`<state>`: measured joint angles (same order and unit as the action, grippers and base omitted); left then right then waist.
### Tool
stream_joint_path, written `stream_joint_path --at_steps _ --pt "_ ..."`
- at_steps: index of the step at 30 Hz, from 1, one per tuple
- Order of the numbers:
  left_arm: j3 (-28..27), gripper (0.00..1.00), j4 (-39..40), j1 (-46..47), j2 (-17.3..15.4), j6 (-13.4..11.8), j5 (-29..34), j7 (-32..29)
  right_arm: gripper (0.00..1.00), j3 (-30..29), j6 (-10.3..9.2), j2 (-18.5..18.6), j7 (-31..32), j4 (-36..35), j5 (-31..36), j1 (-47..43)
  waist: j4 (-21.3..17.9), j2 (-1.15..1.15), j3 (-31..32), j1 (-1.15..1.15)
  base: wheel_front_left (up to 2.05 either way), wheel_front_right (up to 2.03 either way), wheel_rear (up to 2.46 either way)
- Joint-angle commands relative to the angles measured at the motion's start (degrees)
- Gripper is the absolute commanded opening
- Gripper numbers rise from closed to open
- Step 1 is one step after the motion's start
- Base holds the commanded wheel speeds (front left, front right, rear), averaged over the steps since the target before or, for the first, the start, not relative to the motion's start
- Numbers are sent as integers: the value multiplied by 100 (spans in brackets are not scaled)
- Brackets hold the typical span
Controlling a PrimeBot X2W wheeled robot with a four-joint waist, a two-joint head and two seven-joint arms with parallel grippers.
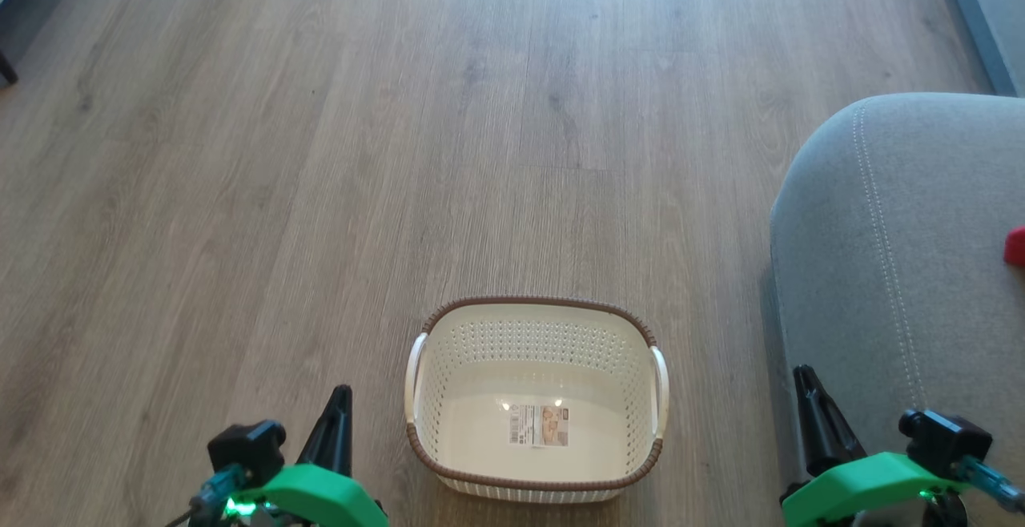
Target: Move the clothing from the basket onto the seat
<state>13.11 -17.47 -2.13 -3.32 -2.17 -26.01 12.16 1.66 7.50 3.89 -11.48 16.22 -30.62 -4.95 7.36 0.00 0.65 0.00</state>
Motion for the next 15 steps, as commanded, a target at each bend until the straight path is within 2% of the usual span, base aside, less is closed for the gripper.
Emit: stream_joint_path --at_steps 1,15 --pt "-80 0 195 313 -28 22 -109 -13 0 -42 0 -1 26 -185 -107 295 -4 0 0 0 0 0 0" --pt "-276 0 214 382 -58 149 -1021 -216 0 -138 0 -9 256 -189 -918 403 -101 0 -11 0 0 0 0"
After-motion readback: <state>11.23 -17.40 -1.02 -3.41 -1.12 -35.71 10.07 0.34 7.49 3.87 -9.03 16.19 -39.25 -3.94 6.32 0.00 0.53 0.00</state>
